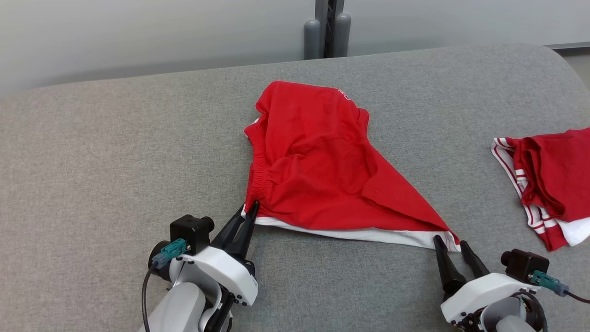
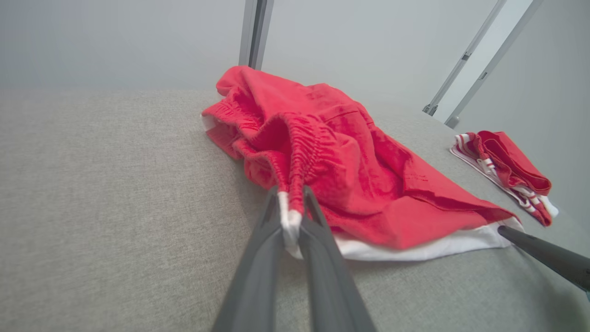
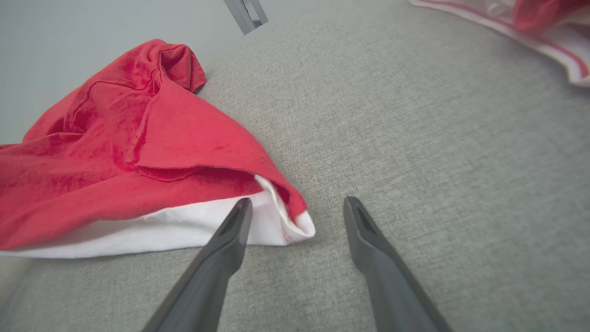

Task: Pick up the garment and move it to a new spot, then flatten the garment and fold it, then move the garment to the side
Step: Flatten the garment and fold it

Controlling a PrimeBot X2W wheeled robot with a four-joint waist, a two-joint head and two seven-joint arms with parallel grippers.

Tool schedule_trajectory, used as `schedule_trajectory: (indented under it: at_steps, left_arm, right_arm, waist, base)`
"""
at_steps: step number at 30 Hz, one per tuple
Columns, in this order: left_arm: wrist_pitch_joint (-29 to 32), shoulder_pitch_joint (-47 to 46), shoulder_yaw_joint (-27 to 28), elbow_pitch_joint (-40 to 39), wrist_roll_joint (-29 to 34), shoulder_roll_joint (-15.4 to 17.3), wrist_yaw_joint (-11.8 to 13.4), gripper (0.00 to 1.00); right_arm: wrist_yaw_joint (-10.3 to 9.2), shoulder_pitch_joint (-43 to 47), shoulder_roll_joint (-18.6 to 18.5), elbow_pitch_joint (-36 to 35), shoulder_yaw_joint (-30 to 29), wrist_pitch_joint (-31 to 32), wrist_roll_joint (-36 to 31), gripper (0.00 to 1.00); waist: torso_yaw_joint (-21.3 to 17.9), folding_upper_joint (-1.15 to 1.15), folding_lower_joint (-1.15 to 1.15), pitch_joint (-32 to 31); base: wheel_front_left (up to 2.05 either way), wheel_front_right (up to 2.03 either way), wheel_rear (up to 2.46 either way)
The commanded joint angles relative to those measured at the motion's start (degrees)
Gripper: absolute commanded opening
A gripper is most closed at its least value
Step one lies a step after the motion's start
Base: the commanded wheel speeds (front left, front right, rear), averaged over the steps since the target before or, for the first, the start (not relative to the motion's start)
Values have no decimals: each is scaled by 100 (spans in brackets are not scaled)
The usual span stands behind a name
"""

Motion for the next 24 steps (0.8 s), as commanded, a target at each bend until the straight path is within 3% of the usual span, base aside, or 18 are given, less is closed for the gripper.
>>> schedule_trajectory:
  at_steps: [1,3,4,5,6,13,19,24]
  left_arm:
    - [-7,52,31,-27,19,30,-7,0]
    - [-7,70,50,-37,31,28,-7,0]
    - [-7,71,56,-39,34,26,-7,0]
    - [-7,74,62,-40,41,24,-7,0]
    - [-7,75,67,-36,49,23,-7,0]
    - [-7,142,173,-42,-77,10,-7,0]
    - [153,41,-83,-112,-1021,5,-7,0]
    - [823,-321,-372,-566,-1678,319,-7,0]
  right_arm:
    - [0,-33,-55,96,66,-7,88,100]
    - [0,-43,-66,170,201,-4,157,96]
    - [0,-50,-60,180,283,1,201,50]
    - [0,-64,-72,160,356,1,236,10]
    - [0,-81,-86,123,405,1,269,0]
    - [0,-103,-288,-488,739,-9,611,0]
    - [0,-204,-530,-1421,883,-9,1204,0]
    - [0,-512,-919,-2070,1149,-5,1764,0]
  waist:
    - [5,0,0,0]
    - [10,0,0,0]
    - [11,0,0,-1]
    - [12,0,0,-4]
    - [12,0,0,-7]
    - [11,0,0,-112]
    - [-5,0,0,-290]
    - [10,0,0,-461]
  base:
    - [0,0,0]
    - [0,0,0]
    - [0,0,0]
    - [0,0,0]
    - [0,0,0]
    - [0,0,0]
    - [0,0,0]
    - [0,0,0]
